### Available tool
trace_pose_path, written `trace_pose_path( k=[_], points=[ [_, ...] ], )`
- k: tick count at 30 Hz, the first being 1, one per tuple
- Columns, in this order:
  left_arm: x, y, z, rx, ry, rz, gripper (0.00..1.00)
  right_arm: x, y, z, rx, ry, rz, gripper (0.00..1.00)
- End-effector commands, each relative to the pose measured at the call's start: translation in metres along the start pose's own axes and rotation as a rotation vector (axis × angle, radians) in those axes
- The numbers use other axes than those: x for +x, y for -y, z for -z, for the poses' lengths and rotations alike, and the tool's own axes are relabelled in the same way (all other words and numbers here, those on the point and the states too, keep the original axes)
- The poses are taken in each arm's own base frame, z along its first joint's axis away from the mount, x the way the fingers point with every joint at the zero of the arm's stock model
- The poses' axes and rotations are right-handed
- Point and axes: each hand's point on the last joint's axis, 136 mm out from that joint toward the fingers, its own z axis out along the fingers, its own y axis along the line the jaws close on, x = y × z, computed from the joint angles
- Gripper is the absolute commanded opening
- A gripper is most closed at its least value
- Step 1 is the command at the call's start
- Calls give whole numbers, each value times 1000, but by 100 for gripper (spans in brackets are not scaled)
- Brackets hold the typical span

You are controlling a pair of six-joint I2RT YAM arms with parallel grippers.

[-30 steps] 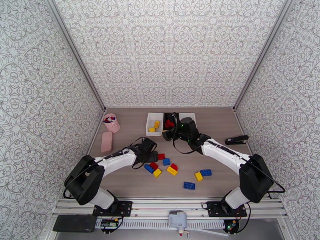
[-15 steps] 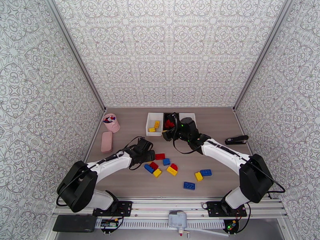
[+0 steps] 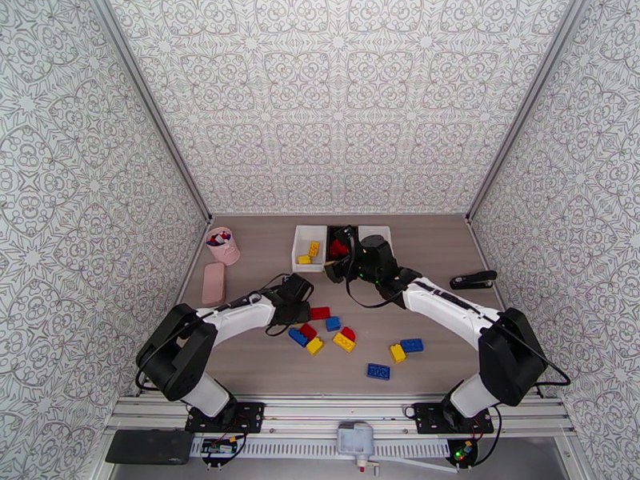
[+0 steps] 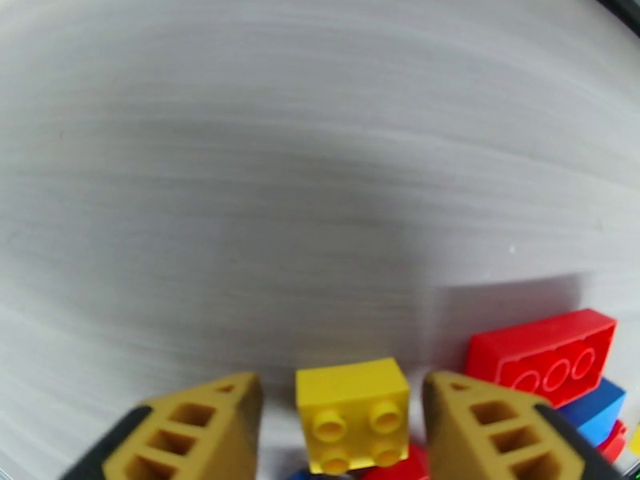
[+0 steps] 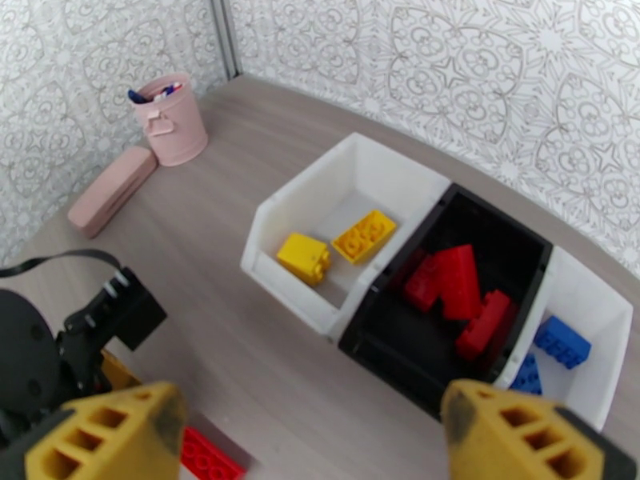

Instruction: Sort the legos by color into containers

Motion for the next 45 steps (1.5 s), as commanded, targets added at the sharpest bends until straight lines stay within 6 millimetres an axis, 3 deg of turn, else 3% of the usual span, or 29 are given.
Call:
trace_pose_path(
  k=[1,7,15,24,27,34,40,45],
  points=[
    [1,3,3,-7,-17,-12,48,-1,2,8,5,1,6,88],
    [5,0,0,-26,-34,-10,47,-5,1,10,0,11,9,88],
    [1,2,2,-32,-22,-17,34,-8,1,15,4,17,12,88],
    [-25,1,28,-25,81,-1,30,-10,4,21,22,27,29,88],
    [-46,6,38,2,150,12,30,-12,3,23,22,35,35,88],
    [-129,30,57,61,337,61,29,-12,1,22,7,40,30,88],
    [-184,45,53,77,390,35,30,-8,3,25,17,35,32,89],
    [-225,44,32,55,394,35,30,-10,5,28,24,41,32,89]
  ],
)
